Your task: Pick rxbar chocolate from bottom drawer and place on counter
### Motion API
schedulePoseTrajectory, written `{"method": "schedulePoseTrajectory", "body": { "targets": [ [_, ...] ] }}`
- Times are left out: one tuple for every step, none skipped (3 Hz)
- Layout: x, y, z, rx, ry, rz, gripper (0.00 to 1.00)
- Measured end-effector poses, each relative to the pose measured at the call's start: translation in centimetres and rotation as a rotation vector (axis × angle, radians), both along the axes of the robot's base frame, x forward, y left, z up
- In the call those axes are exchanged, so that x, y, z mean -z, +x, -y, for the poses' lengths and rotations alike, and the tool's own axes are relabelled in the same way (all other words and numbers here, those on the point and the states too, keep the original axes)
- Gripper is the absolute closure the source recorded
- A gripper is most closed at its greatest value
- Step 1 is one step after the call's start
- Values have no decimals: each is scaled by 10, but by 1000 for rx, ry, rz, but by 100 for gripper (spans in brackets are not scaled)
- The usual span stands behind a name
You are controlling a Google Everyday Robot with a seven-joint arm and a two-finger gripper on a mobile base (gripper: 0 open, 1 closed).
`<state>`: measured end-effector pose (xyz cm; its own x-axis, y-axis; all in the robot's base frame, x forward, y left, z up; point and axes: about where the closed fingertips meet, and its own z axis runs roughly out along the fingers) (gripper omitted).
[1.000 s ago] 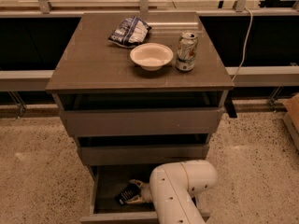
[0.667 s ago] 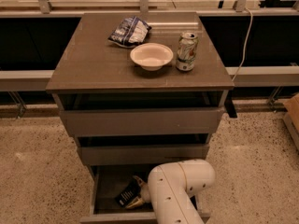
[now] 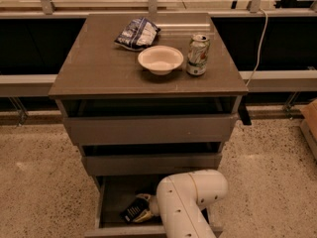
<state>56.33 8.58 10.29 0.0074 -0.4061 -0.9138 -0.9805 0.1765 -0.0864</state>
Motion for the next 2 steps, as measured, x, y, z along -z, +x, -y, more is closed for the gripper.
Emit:
{"method": "schedulePoseTrajectory", "body": {
  "targets": [
    [-2,-1,0,-1,14,4,69],
    [-4,-1,0,-1,14,4,92]
  ]
}}
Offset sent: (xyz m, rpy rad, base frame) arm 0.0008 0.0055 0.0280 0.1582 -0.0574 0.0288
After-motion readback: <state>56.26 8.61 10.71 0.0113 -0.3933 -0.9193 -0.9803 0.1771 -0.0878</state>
